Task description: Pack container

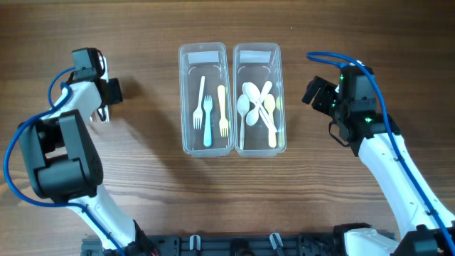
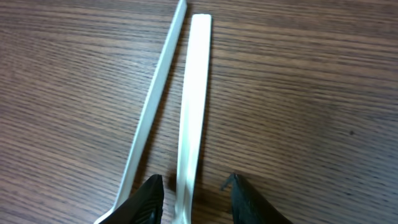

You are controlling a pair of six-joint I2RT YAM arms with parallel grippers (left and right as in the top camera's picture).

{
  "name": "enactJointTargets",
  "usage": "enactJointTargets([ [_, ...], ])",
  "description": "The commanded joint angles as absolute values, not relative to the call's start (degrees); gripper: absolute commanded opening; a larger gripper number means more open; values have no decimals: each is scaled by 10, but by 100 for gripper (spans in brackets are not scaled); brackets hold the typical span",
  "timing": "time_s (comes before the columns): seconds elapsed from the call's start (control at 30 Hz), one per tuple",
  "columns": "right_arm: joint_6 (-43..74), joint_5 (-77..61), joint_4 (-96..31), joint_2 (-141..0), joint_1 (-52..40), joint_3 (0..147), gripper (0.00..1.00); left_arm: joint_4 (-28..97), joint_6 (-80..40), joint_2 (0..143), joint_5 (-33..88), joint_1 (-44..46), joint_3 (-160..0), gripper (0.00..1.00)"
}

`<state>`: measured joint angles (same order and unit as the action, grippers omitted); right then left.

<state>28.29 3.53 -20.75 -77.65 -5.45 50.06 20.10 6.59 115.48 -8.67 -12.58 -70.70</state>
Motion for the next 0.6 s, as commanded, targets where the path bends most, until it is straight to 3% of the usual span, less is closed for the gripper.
enactJointTargets([
  [0.0, 286, 47, -206, -779, -55, 500, 100, 221, 71, 1190, -54, -96, -693, 38],
  [0.1, 286, 47, -206, -779, -55, 500, 100, 221, 71, 1190, -56, -84, -693, 44],
  [0.57, 286, 47, -206, -779, -55, 500, 100, 274, 50, 1189, -71, -79, -693, 43],
])
